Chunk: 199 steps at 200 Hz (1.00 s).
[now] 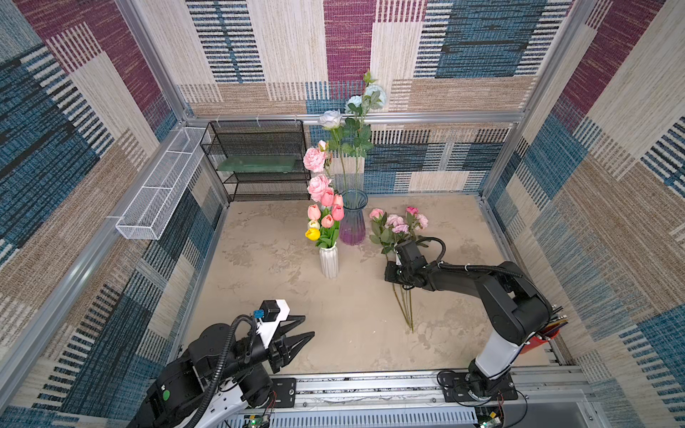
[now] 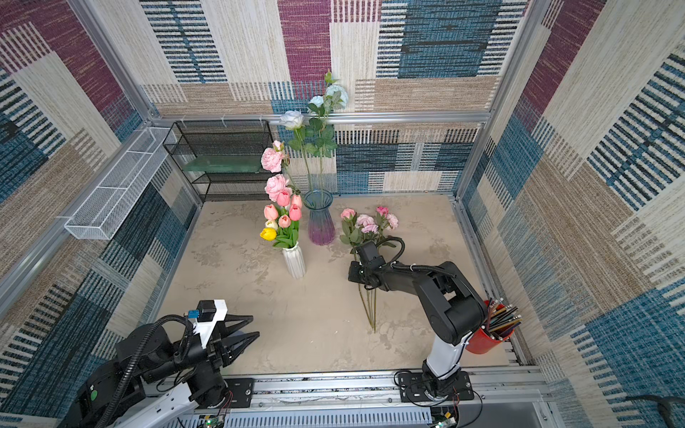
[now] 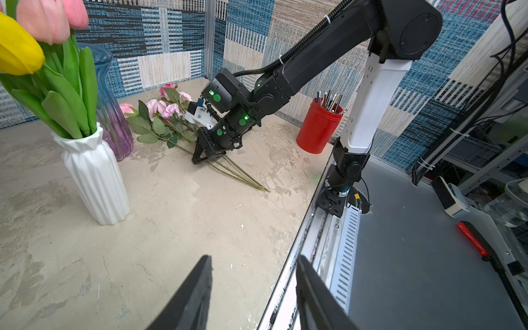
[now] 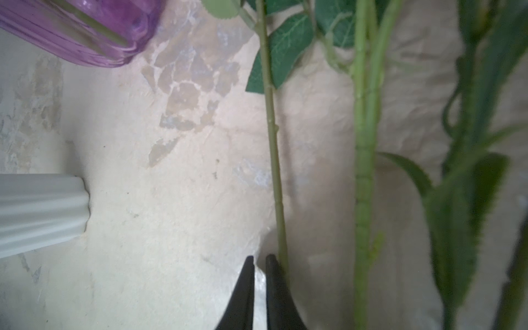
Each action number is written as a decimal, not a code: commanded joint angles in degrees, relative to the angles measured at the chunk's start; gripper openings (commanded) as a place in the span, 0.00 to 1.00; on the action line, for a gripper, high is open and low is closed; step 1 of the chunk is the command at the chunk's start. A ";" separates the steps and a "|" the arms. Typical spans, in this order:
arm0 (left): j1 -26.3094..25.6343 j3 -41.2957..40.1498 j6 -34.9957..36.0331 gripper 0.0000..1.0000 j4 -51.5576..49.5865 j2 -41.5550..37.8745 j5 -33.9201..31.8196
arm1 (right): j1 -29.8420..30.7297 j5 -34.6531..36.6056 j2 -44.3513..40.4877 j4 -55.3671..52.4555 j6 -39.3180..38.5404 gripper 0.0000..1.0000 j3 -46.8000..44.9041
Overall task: Pick out pink flowers from the vase
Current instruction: Place the flower at the center of the board, then pick up the flower from the vase.
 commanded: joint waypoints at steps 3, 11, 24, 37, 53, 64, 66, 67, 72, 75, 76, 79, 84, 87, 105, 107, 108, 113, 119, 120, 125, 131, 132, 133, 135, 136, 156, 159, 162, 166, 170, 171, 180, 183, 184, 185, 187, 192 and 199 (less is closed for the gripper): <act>0.03 -0.10 0.95 0.49 1.45 0.27 0.04 | -0.04 3.06 -1.15 -2.88 0.10 0.14 -0.54; 0.02 -0.09 0.97 0.49 1.46 0.30 0.04 | 0.00 3.04 -1.44 -2.86 0.11 0.15 -0.46; -0.03 -0.03 0.95 0.49 1.47 0.24 0.13 | 0.12 0.81 -2.34 -1.15 -0.04 0.16 -0.82; -0.04 -0.09 0.95 0.49 1.45 0.30 0.13 | 0.76 -1.63 -4.45 1.72 -0.28 0.18 -1.72; -0.04 -0.08 0.96 0.49 1.47 0.30 0.13 | 1.58 -4.60 -7.59 4.37 -0.92 0.19 -2.28; 0.04 -0.02 0.96 0.49 1.46 0.35 0.13 | 1.81 -6.47 -10.17 5.99 -1.30 0.20 -2.48; 0.00 -0.08 0.95 0.49 1.47 0.28 0.18 | 1.79 -6.63 -10.67 6.17 -1.30 0.20 -2.43; -0.02 -0.09 0.95 0.49 1.47 0.32 0.15 | 1.76 -6.70 -10.90 6.25 -1.30 0.20 -2.46; 0.02 -0.06 0.95 0.49 1.47 0.34 0.15 | 1.81 -7.03 -12.14 6.75 -1.30 0.20 -2.40; 0.00 -0.02 0.95 0.49 1.58 0.37 0.13 | 1.72 -7.29 -12.97 7.20 -1.41 0.20 -2.48; -0.02 -0.02 0.95 0.49 1.48 0.36 0.13 | 1.72 -7.34 -13.28 7.33 -1.49 0.20 -2.52; -0.04 -0.03 0.93 0.49 1.45 0.31 0.12 | 1.58 -7.84 -14.16 7.76 -1.68 0.20 -2.55; -0.01 -0.03 0.97 0.49 1.47 0.39 0.11 | 1.45 -8.27 -15.55 8.51 -1.97 0.20 -2.58; -0.02 -0.08 0.95 0.49 1.47 0.36 0.06 | 1.34 -8.30 -16.46 8.84 -2.07 0.20 -2.63; -0.03 -0.10 1.02 0.49 1.56 0.35 -0.04 | 1.11 -9.11 -21.66 12.26 -4.85 0.20 -2.65; 0.01 -0.10 1.08 0.49 1.52 0.35 -0.04 | 1.11 -9.34 -22.13 12.93 -5.48 0.20 -2.65; -0.02 -0.10 1.06 0.49 1.54 0.39 -0.09 | 1.15 -9.42 -22.39 13.18 -5.81 0.20 -2.61; 0.04 -0.15 1.02 0.49 1.57 0.37 -0.21 | 1.28 -9.48 -23.54 14.51 -7.14 0.20 -2.44; -0.04 -0.15 1.04 0.49 1.56 0.43 -0.37 | 1.53 -9.62 -24.41 16.21 -8.98 0.19 -2.27; -0.04 -0.17 1.04 0.49 1.56 0.44 -0.38 | 1.58 -9.74 -24.58 16.76 -9.31 0.19 -2.24; 0.02 -0.17 1.08 0.49 1.43 0.44 -0.48 | 1.78 -9.93 -25.11 18.86 -11.01 0.18 -1.99; 0.03 -0.08 1.17 0.49 1.47 0.51 -0.72 | 1.92 -10.10 -25.51 21.25 -13.23 0.18 -1.76; 0.04 -0.05 1.15 0.49 1.43 0.52 -0.73 | 2.00 -10.15 -25.53 21.70 -13.68 0.18 -1.72; 0.00 -0.03 1.14 0.49 1.40 0.52 -0.74 | 2.04 -10.22 -25.58 22.19 -14.13 0.18 -1.70; 0.04 -0.06 1.17 0.49 1.39 0.57 -0.81 | 2.11 -10.40 -25.66 22.88 -15.16 0.18 -1.62; 0.04 -0.08 1.15 0.49 1.39 0.55 -0.87 | 2.09 -10.61 -25.65 23.26 -15.70 0.18 -1.61; -0.03 0.16 1.06 0.49 0.97 0.45 -1.75 | 2.97 -14.10 -25.68 36.64 -28.28 0.22 -3.29; -0.04 0.23 1.11 0.49 0.95 0.37 -1.86 | 3.27 -14.18 -25.44 38.27 -30.19 0.22 -3.41; -0.04 0.25 1.06 0.49 0.80 0.27 -2.00 | 3.51 -14.26 -25.17 39.52 -31.95 0.22 -3.34; -0.02 0.25 1.07 0.49 0.88 0.18 -2.20 | 3.64 -14.47 -24.52 40.57 -33.68 0.22 -2.70; 0.02 0.17 1.04 0.49 0.87 0.07 -2.43 | 3.55 -14.97 -23.57 40.83 -35.34 0.23 -1.69; -0.01 0.16 1.04 0.49 0.86 0.03 -2.47 | 3.51 -15.13 -23.24 40.76 -35.55 0.23 -1.51; -0.04 0.15 1.04 0.49 0.79 -0.22 -2.89 | 3.07 -16.91 -20.36 38.87 -38.21 0.23 2.61; 0.03 0.16 1.04 0.49 0.86 -0.25 -3.01 | 2.80 -17.45 -19.26 38.01 -38.94 0.23 4.01; 0.04 0.16 1.04 0.49 0.86 -0.26 -3.07 | 2.79 -17.56 -18.89 37.77 -39.24 0.23 4.24; 0.04 0.16 0.99 0.49 0.86 -0.30 -3.09 | 2.74 -17.66 -18.52 37.51 -39.47 0.23 4.62; 0.05 0.16 1.03 0.49 0.88 -0.34 -3.18 | 2.64 -17.91 -17.81 37.10 -39.87 0.23 5.76; -0.02 0.15 0.96 0.49 0.91 -0.38 -3.28 | 2.35 -18.42 -15.91 36.04 -41.01 0.23 8.07; -0.03 0.17 0.99 0.49 0.77 -0.60 -3.47 | 2.16 -19.19 -13.80 35.37 -42.88 0.23 10.53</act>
